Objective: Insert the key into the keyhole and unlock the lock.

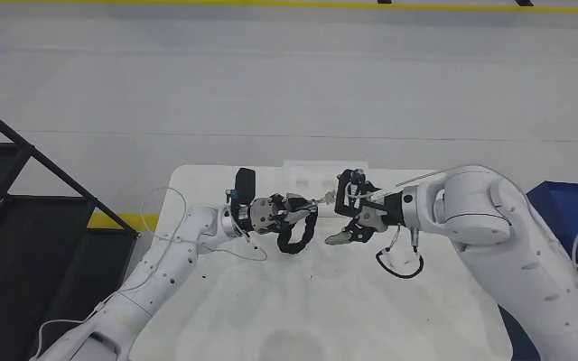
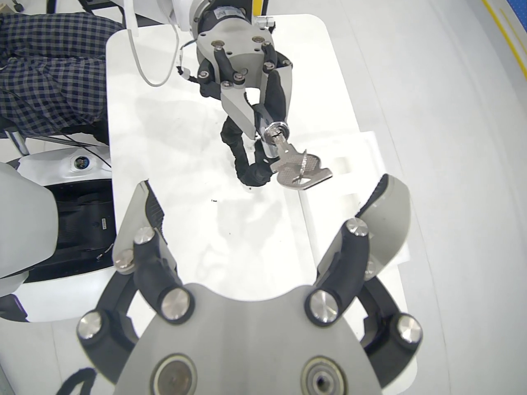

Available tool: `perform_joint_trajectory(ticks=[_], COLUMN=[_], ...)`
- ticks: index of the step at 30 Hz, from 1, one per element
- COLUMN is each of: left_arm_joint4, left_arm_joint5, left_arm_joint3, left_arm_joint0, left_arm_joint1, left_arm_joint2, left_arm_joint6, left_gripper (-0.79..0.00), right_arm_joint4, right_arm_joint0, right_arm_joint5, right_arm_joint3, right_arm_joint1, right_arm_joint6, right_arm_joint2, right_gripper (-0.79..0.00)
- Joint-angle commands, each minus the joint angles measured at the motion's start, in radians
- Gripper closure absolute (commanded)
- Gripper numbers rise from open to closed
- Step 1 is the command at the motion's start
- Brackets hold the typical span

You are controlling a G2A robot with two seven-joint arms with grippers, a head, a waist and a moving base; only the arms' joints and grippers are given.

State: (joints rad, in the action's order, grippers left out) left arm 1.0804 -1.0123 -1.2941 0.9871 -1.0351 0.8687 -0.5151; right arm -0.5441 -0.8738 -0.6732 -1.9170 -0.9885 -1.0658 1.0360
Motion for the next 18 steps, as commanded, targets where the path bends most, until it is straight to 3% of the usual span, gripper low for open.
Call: perform_joint_trajectory(ticks=[1,7,18], left_arm_joint4=[-0.028,-0.108,-0.113], left_arm_joint5=[0.0,0.0,0.0], left_arm_joint3=[0.015,0.057,0.072], left_arm_joint0=[-0.008,-0.03,-0.039], left_arm_joint1=[-0.002,-0.007,-0.019], left_arm_joint2=[-0.014,-0.041,-0.045], left_arm_joint6=[0.02,0.043,0.048], left_gripper=[0.0,0.0,0.0], right_arm_joint4=[-0.068,-0.238,-0.271], right_arm_joint0=[-0.007,-0.061,-0.034], right_arm_joint5=[-0.02,-0.093,-0.155], right_arm_joint3=[-0.022,-0.093,-0.079], right_arm_joint1=[0.003,0.015,0.012], right_arm_joint6=[0.032,0.124,0.156], right_arm_joint2=[0.012,0.037,-0.03], right_gripper=[-0.785,-0.785,-0.785])
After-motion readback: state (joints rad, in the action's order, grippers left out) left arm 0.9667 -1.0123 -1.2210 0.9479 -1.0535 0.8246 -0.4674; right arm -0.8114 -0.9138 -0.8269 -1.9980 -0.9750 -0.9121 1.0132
